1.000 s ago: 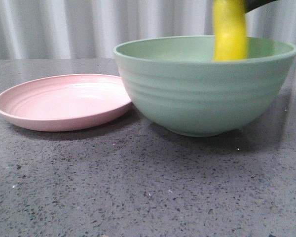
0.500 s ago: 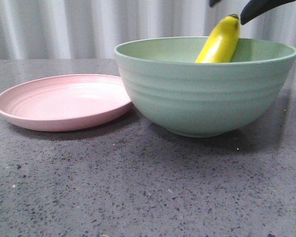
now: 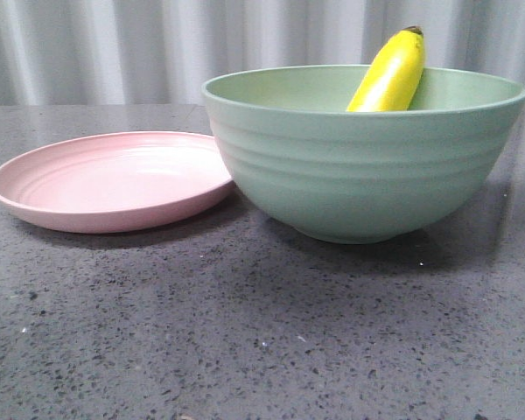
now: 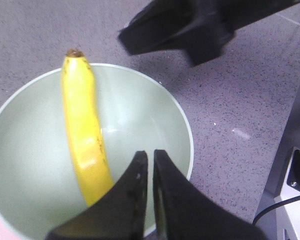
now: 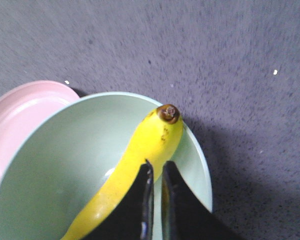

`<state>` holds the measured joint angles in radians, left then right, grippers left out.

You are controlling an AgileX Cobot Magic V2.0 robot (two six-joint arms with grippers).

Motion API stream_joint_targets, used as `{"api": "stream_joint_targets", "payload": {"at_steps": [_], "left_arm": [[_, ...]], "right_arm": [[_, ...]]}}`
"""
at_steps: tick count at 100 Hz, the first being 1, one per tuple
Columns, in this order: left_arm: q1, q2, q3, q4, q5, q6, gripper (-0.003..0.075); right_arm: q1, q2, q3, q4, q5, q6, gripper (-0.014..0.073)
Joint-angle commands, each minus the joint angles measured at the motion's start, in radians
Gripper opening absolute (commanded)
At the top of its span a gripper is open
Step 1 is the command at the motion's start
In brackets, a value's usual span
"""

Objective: Transfer banana from pink plate to green bowl

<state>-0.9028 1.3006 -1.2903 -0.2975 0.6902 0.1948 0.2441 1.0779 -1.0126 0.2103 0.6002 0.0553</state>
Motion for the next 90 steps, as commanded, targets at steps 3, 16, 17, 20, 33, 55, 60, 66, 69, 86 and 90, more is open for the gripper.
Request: {"api": "stream_joint_targets", "payload": {"at_steps": [3,16,17,20,33,55,60,66,69,86,90], "left_arm": [[-0.005,-0.120,0.084,-0.016,-0.139,0.030,-0.0020],[-0.005,-0.247,0.245,-0.016,-0.282,0.036,-0.0020],[-0.005,-0.263,0.264,-0.016,-0.290,0.036,-0.0020],[-0.005,-0.295,0.303,-0.016,-0.321,0.036,-0.0020],[-0.005,-0.452,0.482,-0.016,-0.445,0.036,-0.0020],[-0.005,-0.705,0.771,-0.016,-0.583,0.036,-0.0020],[-0.005,-0.756,0.821,-0.016,-0.600,0.036,-0.0020],[-0.005,-0.817,0.875,-0.016,-0.607,0.034,-0.0020],[-0.005,-0.842,0.895,-0.016,-0.607,0.034,-0.0020],[-0.005,-0.967,0.974,-0.018,-0.599,0.034,-0.0020],[-0.005,-0.986,0.985,-0.018,-0.599,0.034,-0.0020]], "right_arm": [[-0.004,-0.130,0.056,-0.008,-0.124,-0.030,-0.0064],[-0.004,-0.289,0.183,-0.009,-0.204,-0.067,-0.0064],[-0.004,-0.298,0.198,-0.009,-0.207,-0.068,-0.0064],[-0.004,-0.341,0.228,-0.009,-0.225,-0.068,-0.0064],[-0.004,-0.499,0.358,-0.015,-0.279,-0.070,-0.0064],[-0.004,-0.750,0.540,-0.020,-0.307,-0.070,-0.0064],[-0.004,-0.796,0.569,-0.024,-0.307,-0.070,-0.0064],[-0.004,-0.845,0.600,-0.030,-0.307,-0.070,-0.0064],[-0.004,-0.873,0.613,-0.036,-0.307,-0.070,-0.0064],[-0.004,-0.976,0.654,-0.093,-0.276,-0.070,-0.0064],[-0.004,-0.991,0.656,-0.093,-0.265,-0.070,-0.0064]]}}
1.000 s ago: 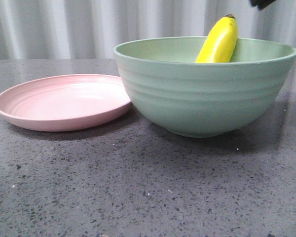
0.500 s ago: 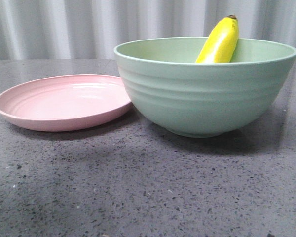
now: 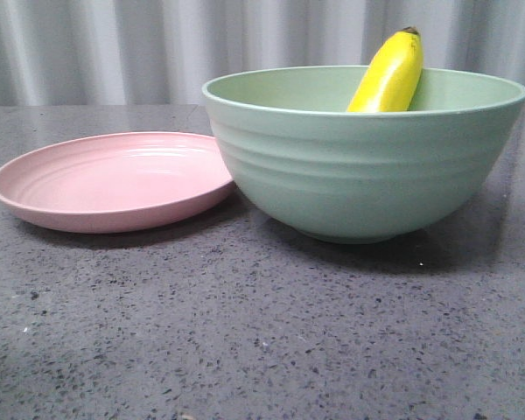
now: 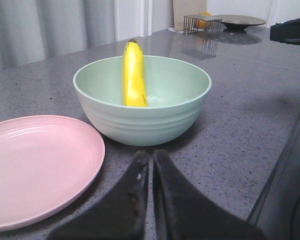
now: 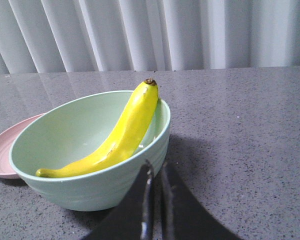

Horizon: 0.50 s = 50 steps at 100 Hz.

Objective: Transfer banana from pink plate to green bowl

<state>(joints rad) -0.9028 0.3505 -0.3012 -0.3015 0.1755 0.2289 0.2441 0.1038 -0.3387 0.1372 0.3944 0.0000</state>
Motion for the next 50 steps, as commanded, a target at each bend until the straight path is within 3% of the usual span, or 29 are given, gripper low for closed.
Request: {"api": "stream_joint_targets", "payload": {"at_steps": [1,50], "left_arm": [[-0.005,-0.039,-0.002,-0.014,-0.085,0.000,-0.0020],[-0.005,-0.045,0.017,-0.014,-0.078,0.000,-0.0020]], "right_arm": [[-0.004,-0.020,-0.018,-0.020,-0.057,-0.015,-0.0064],[-0.004,-0.026,-0.018,-0.020,-0.057,-0.015,-0.0064]]}}
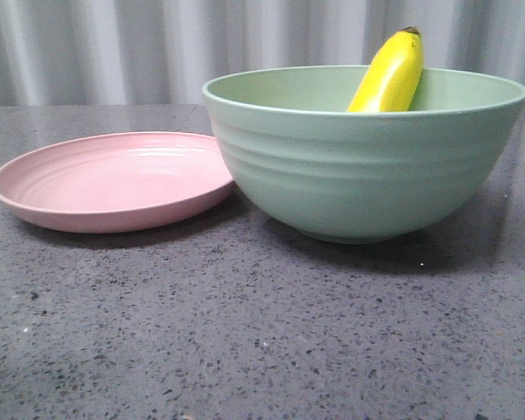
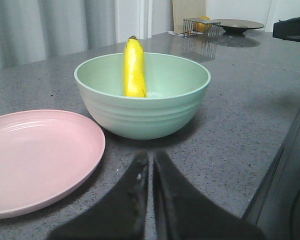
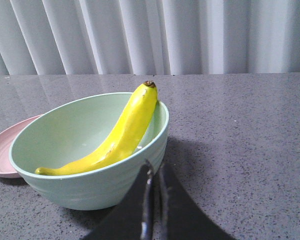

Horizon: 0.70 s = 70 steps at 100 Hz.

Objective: Transfer banana from pink plate to green bowl

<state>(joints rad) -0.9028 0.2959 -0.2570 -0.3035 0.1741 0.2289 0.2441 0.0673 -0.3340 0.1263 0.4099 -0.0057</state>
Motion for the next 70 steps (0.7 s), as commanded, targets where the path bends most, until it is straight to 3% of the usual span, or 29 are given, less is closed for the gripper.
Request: {"api": "stream_joint_targets", "payload": {"at_steps": [1,16,31,53,61,70], "left_arm": [[-0.005,0.009,-0.027,-0.012,-0.077,0.000,-0.0020],[0.002,0.011,-0.015,0.003,-0.086,0.000,-0.0020],[0.075,0.000,0.052,0.135,-0.188,-0.009,-0.0020],[0.315,-0.086,0.223,0.163,-0.499,-0.009,-0.0020],[0.434,-0.122,0.271,0.165,-0.525,-0.009,-0.0020],[0.574,-0.148,0.268,0.165,-0.458,-0.009,-0.0020]], "right_arm": [[-0.004,0.010,-0.023,-0.009,-0.073,-0.009,-0.0064],[-0.004,0.010,-0.023,-0.009,-0.073,-0.009,-0.0064],[-0.004,0.010,-0.023,-0.009,-0.073,-0.009,-0.0064],[-0.004,0.010,-0.023,-0.009,-0.073,-0.009,-0.0064],[-0.004,0.010,-0.023,-0.009,-0.073,-0.009,-0.0064],[-0.004,0.010,-0.023,-0.009,-0.073,-0.009,-0.0064]]}}
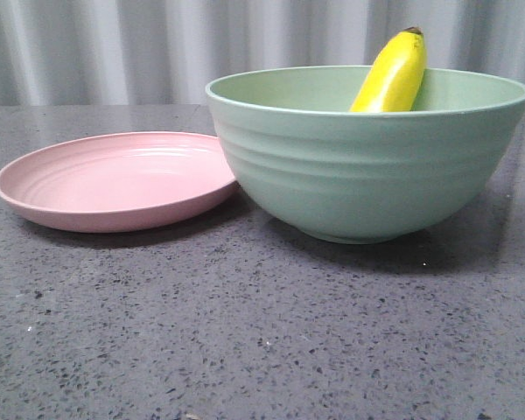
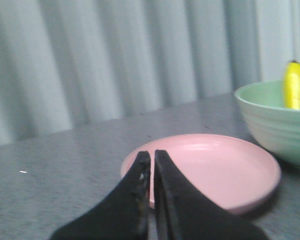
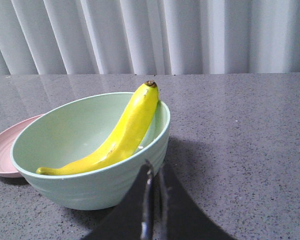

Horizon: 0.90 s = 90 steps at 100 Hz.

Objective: Transfer banana from pink plate to green bowl

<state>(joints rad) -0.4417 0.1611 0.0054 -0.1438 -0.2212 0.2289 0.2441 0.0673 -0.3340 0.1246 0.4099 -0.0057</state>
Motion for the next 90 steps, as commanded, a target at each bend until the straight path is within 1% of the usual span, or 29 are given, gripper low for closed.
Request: {"api": "stream_joint_targets", "payload": {"at_steps": [1,11,20,27,34,46,51,66,67,90], "left_arm": [[0.122,-0.017,0.006,0.005,-0.063,-0.009,-0.0020],[0.260,-0.053,0.006,0.005,-0.039,-0.009,-0.0020],[0.355,-0.105,0.006,0.005,0.013,-0.009,-0.0020],[0.408,-0.150,0.008,0.005,0.103,-0.009,-0.0020],[0.441,-0.199,0.008,0.005,0.248,-0.009,-0.0020],[0.458,-0.191,0.008,0.005,0.436,-0.009,-0.0020],[0.458,-0.191,0.008,0.005,0.485,-0.009,-0.0020],[0.458,-0.191,0.006,0.005,0.464,-0.007,-0.0020],[0.458,-0.191,0.006,0.005,0.464,-0.007,-0.0020],[0.458,-0.191,0.006,0.005,0.464,-0.007,-0.0020]], "right_arm": [[-0.004,0.010,-0.023,-0.007,-0.073,-0.009,-0.0064],[-0.004,0.010,-0.023,-0.007,-0.073,-0.009,-0.0064],[-0.004,0.010,-0.023,-0.007,-0.073,-0.009,-0.0064],[-0.004,0.010,-0.023,-0.007,-0.073,-0.009,-0.0064],[-0.004,0.010,-0.023,-0.007,-0.073,-0.009,-0.0064],[-0.004,0.010,-0.023,-0.007,-0.073,-0.009,-0.0064],[-0.004,0.010,-0.023,-0.007,-0.073,-0.009,-0.0064],[-0.004,0.010,-0.023,-0.007,-0.074,-0.009,-0.0064],[0.022,0.010,-0.023,-0.007,-0.074,-0.009,-0.0064],[0.022,0.010,-0.023,-0.007,-0.074,-0.009,-0.0064]]}}
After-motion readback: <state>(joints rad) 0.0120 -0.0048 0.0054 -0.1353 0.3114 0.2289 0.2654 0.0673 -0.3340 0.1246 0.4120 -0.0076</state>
